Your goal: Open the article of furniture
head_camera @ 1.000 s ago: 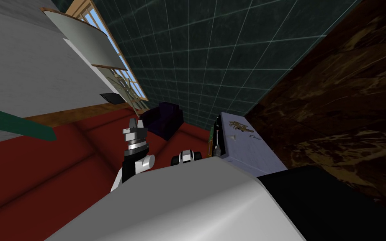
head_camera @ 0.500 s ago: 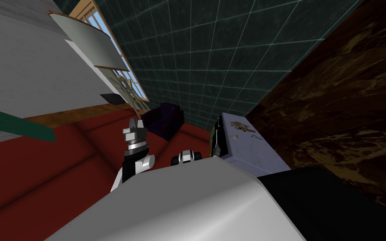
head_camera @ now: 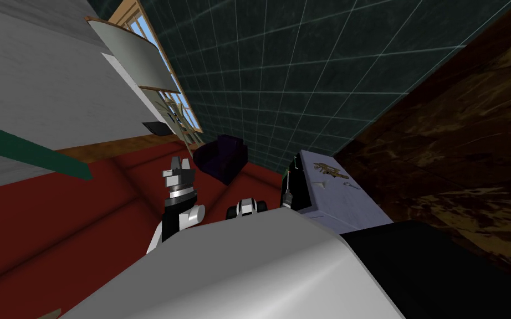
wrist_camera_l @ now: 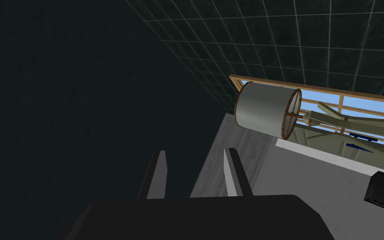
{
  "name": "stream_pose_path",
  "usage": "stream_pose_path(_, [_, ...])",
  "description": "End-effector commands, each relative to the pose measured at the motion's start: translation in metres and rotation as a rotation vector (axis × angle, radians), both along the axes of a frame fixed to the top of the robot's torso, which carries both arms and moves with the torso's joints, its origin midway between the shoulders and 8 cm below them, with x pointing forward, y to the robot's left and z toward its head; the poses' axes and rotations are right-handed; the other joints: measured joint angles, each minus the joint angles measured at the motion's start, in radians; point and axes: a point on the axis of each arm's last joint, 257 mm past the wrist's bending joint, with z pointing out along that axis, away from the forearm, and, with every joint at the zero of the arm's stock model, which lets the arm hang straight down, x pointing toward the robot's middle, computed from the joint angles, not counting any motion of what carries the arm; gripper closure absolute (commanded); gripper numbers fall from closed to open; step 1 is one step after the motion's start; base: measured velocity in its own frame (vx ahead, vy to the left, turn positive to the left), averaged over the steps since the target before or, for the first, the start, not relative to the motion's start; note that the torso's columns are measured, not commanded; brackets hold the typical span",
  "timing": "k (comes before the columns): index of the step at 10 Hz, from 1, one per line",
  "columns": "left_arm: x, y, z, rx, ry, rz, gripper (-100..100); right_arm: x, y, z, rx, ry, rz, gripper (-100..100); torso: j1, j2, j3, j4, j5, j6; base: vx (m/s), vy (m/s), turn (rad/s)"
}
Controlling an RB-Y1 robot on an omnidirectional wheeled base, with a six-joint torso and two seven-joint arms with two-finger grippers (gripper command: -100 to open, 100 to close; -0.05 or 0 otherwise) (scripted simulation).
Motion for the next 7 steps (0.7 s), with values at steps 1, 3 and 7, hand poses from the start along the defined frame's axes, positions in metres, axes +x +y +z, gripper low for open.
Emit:
stream_pose_path(1, [0.000, 0.000, 0.000, 0.000, 0.000, 0.000, 0, -0.006, -0.018, 0.001, 0.000, -0.004, -0.069, 100, 0.000, -0.001, 0.000, 0.001, 0.001, -0.001, -0.059, 0.022, 0.224])
stream_pose_path(3, [0.000, 0.000, 0.000, 0.000, 0.000, 0.000, 0, -0.013, -0.030, 0.001, 0.000, -0.005, -0.117, 100, 0.001, -0.004, -0.002, 0.000, 0.000, -0.001, -0.054, 0.025, 0.270])
stream_pose_path(7, [0.000, 0.000, 0.000, 0.000, 0.000, 0.000, 0, -0.028, -0.053, 0.002, 0.000, -0.007, -0.212, 100, 0.002, -0.005, -0.003, 0.000, 0.002, -0.001, -0.034, 0.031, 0.236])
